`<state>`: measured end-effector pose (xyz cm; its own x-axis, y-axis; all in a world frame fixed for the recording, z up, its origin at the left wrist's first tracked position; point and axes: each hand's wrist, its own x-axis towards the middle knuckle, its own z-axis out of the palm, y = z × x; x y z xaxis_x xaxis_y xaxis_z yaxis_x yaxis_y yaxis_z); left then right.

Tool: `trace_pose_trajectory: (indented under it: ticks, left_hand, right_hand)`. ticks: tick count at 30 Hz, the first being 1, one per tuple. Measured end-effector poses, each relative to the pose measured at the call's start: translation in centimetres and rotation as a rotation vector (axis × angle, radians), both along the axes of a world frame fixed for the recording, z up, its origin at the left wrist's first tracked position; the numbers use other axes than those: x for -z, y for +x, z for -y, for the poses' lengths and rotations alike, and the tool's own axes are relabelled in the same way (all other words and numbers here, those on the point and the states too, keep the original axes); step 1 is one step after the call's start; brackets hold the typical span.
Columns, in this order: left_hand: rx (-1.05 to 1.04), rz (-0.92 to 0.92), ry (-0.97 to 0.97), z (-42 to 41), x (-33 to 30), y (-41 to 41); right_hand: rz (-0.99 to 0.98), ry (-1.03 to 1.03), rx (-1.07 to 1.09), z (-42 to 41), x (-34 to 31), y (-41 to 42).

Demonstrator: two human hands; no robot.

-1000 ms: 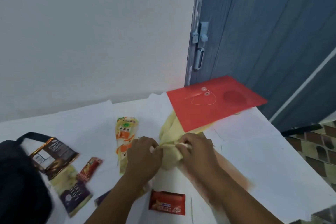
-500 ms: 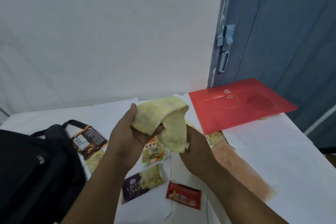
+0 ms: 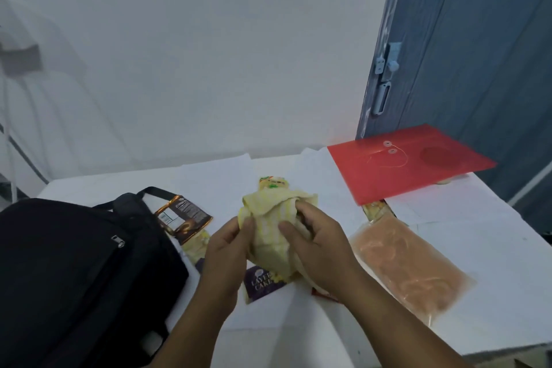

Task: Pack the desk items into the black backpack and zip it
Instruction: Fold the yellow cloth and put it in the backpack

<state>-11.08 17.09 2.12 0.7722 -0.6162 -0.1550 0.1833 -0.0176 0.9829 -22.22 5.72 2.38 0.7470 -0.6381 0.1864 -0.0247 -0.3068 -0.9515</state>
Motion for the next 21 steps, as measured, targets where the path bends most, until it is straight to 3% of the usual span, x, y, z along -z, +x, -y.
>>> trace_pose_trajectory:
  ticks: [6,10,14,18,21]
  left_hand:
    - [-0.131,0.074,0.073,-2.4,0.2,2.2]
    - [-0.178,-0.101,-0.001,-3.6,-0.8,4.3]
    - [-0.007,-0.131,-0.187,-5.6,-3.1,6.6]
    - [0.272,0.09,-0.087,-7.0,-4.5,7.7]
    - [0.253,-0.001,-0.134,-6.9,-4.8,8.2]
  right_hand:
    - [0.041,0.125,0.037,-1.9,0.8,-0.6]
    - [0.108,0.18,0.126,-2.0,0.2,-1.1]
    - [0.213,0.265,0.295,-0.8,-1.3,-2.0]
    - [0.315,0.452,0.317,0.2,-3.1,-2.6]
    - [0.401,0.566,0.298,0.4,-3.7,-2.6]
